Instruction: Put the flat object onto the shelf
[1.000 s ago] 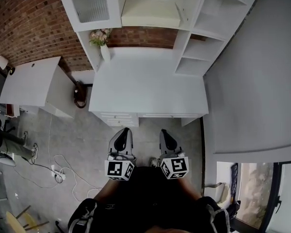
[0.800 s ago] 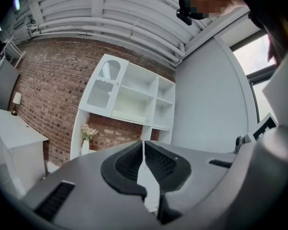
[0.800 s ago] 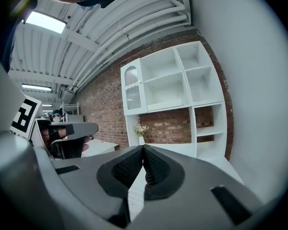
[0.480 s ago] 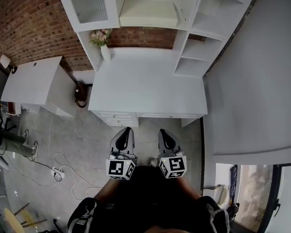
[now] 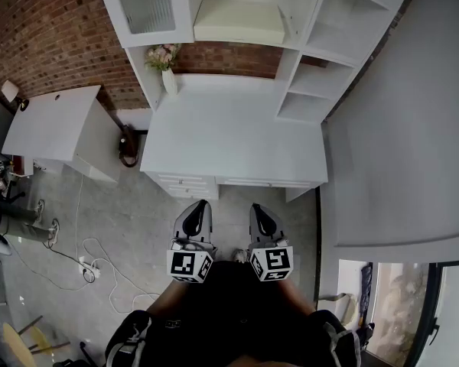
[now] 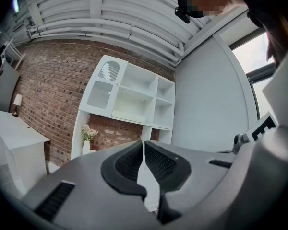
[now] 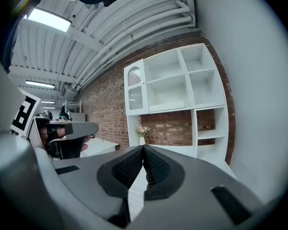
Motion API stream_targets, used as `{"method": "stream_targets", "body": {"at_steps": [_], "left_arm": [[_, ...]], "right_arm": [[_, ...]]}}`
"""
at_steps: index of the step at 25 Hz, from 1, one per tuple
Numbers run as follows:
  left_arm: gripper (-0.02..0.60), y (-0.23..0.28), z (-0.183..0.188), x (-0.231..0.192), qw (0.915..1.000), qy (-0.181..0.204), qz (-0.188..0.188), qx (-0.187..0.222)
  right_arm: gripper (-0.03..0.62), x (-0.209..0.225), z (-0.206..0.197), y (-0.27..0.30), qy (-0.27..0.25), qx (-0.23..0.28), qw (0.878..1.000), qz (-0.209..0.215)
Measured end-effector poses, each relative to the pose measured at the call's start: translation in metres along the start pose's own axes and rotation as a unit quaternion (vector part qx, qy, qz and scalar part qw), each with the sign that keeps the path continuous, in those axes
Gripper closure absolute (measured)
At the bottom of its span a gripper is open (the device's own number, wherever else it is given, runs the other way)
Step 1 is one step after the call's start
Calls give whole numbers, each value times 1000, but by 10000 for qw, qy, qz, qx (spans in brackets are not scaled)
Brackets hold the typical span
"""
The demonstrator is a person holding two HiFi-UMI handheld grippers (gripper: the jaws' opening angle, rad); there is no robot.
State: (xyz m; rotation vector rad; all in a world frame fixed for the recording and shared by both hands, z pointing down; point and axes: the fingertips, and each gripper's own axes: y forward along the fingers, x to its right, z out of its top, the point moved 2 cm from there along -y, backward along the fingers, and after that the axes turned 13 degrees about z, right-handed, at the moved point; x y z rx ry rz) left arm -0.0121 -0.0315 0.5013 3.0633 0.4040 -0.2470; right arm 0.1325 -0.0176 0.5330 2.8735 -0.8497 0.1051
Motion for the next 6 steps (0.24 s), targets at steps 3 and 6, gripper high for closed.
{"method": "stream_targets", "body": {"at_steps": [3, 6], "left_arm": [[560, 0, 0, -1, 10000, -1, 14, 5], [560, 0, 0, -4, 10000, -20, 43, -25]], "right_arm": [[568, 0, 1, 1, -34, 0, 10000, -9], [568, -1, 2, 3, -66, -4, 10000, -18]]}}
